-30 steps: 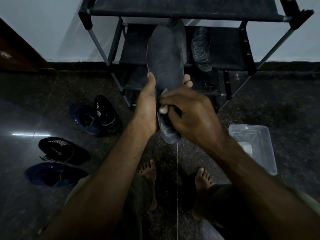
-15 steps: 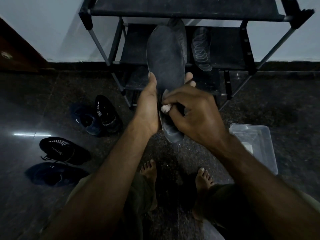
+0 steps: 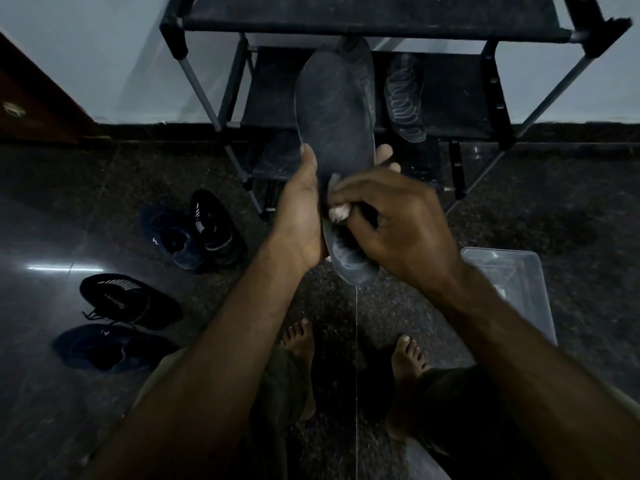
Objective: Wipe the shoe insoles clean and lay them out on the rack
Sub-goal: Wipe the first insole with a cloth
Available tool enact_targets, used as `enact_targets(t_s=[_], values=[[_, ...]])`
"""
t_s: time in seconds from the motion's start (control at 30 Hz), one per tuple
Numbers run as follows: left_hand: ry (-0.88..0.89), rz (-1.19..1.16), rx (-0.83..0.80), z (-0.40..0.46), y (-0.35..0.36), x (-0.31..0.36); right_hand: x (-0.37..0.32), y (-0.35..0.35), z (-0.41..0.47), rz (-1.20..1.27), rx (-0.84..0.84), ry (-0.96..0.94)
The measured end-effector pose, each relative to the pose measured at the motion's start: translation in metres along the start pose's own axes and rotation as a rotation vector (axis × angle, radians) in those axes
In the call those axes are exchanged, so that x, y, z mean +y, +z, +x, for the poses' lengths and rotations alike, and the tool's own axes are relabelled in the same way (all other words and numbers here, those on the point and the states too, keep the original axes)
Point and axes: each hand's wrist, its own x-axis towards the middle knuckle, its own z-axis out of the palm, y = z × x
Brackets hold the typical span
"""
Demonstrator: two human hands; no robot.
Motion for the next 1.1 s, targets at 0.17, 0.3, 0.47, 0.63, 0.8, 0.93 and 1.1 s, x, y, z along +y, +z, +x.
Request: enact_targets(t_s=[0.17,0.3,0.47,0.63,0.8,0.93,1.1], values=[[-0.041,0.028,-0.023,0.0,0.001,-0.001,0.004,-0.001,0.002,0.006,0.109,0.094],[0.01,0.024,0.024,0.0,-0.002,-0.001,-0.01,0.009,-0.001,0.077,-0.028,0.011],[0.001,0.032,0.01,0.0,-0.001,0.002,0.005,-0.002,0.0,-0.001,-0.042,0.005],[-0.016,0.032,-0.007,0.002,-0.002,0.001,0.003,0.0,0.0,0.058,-0.002,0.067],[0.045,0.05,0.047,0.001,-0.002,0.001,-0.002,0.0,0.0,0.055,-0.121,-0.06],[0.034,0.039,0.03,0.002,0.0,0.003,0.013,-0.01,0.0,-0.03,-0.015,0.031],[0.048,0.058,0.048,0.002,-0.004,0.001,0.001,0.0,-0.002,0.03,-0.101,-0.051]])
